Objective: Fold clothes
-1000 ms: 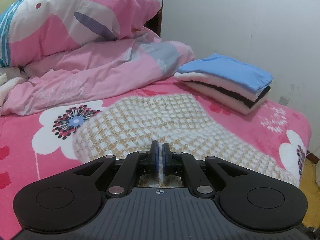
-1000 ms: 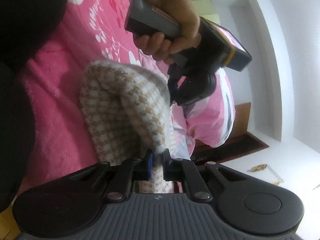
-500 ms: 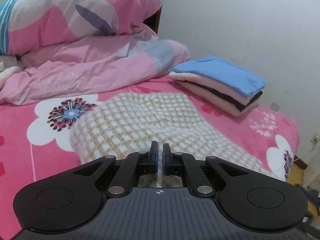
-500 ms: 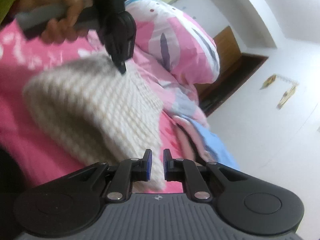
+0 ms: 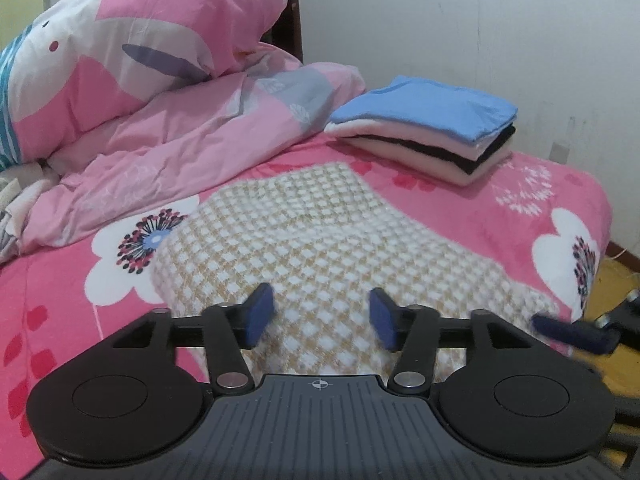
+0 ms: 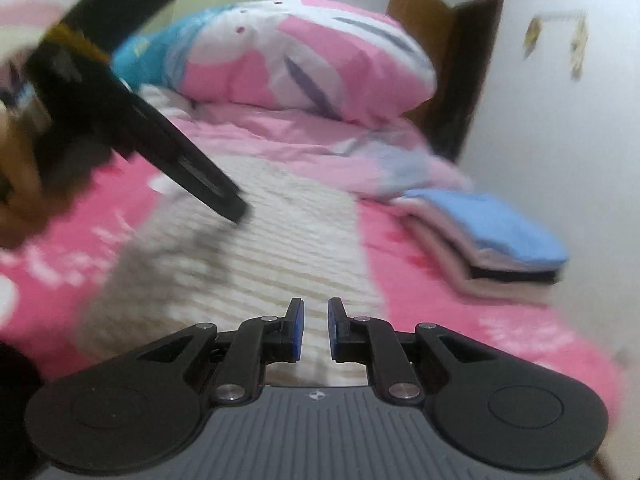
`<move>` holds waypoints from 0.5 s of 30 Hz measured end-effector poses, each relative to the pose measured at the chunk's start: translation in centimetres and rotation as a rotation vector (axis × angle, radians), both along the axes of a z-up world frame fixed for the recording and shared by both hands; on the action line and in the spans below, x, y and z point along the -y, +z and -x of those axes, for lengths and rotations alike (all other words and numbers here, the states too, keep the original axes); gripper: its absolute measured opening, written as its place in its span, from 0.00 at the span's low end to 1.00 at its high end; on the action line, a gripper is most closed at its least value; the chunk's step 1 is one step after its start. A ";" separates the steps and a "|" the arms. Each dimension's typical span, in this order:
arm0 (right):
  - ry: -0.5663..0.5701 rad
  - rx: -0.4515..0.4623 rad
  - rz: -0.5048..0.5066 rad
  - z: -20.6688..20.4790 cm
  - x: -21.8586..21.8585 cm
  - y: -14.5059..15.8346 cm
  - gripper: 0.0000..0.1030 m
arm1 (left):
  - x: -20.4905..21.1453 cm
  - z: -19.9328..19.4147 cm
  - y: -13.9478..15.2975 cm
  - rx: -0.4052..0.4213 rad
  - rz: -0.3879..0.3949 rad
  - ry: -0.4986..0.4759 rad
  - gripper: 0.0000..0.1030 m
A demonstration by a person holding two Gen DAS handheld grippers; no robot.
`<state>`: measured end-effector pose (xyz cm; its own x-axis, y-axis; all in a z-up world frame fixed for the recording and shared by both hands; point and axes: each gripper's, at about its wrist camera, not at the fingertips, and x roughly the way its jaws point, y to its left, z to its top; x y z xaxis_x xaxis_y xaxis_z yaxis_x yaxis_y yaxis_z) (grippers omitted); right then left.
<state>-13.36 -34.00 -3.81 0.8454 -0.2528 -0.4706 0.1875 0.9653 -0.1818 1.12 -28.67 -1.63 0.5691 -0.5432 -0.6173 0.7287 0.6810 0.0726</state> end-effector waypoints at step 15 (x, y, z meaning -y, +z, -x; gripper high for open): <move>-0.007 0.017 -0.170 1.6 -0.3 0.7 0.15 | -0.3 0.2 -0.5 -0.006 -0.035 0.056 0.71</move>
<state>-14.95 -33.69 -3.15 0.8519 -0.1767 -0.4930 0.1960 0.9805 -0.0128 0.93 -28.36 -2.16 0.5944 -0.4889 -0.6385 0.6899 0.7179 0.0926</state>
